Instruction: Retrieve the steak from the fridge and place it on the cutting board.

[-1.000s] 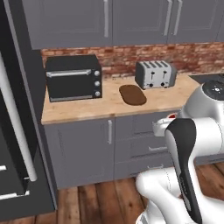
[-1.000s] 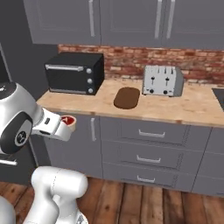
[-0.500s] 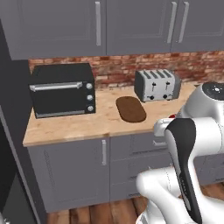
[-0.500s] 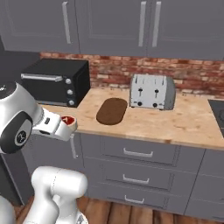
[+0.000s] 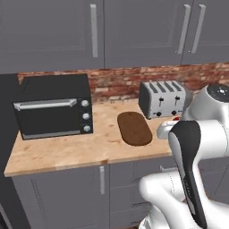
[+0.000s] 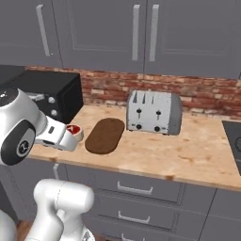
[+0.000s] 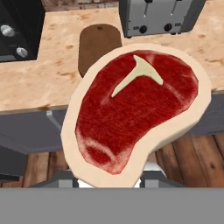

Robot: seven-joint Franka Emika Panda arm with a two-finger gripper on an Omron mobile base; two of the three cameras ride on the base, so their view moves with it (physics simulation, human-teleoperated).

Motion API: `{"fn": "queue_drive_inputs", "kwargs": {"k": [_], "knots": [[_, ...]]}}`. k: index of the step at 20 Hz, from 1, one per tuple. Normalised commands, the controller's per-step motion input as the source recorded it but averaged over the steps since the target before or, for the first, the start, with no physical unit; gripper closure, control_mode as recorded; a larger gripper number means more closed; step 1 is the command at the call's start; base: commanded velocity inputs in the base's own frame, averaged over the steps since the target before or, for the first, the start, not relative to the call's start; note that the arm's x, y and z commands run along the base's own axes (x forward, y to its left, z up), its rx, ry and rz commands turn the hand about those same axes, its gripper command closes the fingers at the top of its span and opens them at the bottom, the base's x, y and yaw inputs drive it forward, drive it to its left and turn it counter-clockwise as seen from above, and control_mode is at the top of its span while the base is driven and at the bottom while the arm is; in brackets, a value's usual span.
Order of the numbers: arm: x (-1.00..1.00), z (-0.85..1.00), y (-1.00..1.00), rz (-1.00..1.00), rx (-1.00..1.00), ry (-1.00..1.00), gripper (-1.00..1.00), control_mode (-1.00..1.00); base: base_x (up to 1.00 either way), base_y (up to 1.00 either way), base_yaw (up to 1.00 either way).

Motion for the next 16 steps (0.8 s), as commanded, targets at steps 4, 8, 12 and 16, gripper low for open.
{"fn": "queue_drive_inputs", "kwargs": {"k": [4,8,12,16], "knots": [[0.00,0.00,0.00,0.00,0.00,0.00,1.00,1.00,0.42,-0.15,0.01],[0.00,0.00,0.00,0.00,0.00,0.00,1.00,1.00,0.14,-0.03,0.01],[0.00,0.00,0.00,0.00,0.00,0.00,1.00,1.00,0.01,0.00,0.01],[0.00,0.00,0.00,0.00,0.00,0.00,1.00,1.00,0.00,0.00,0.00]]}}
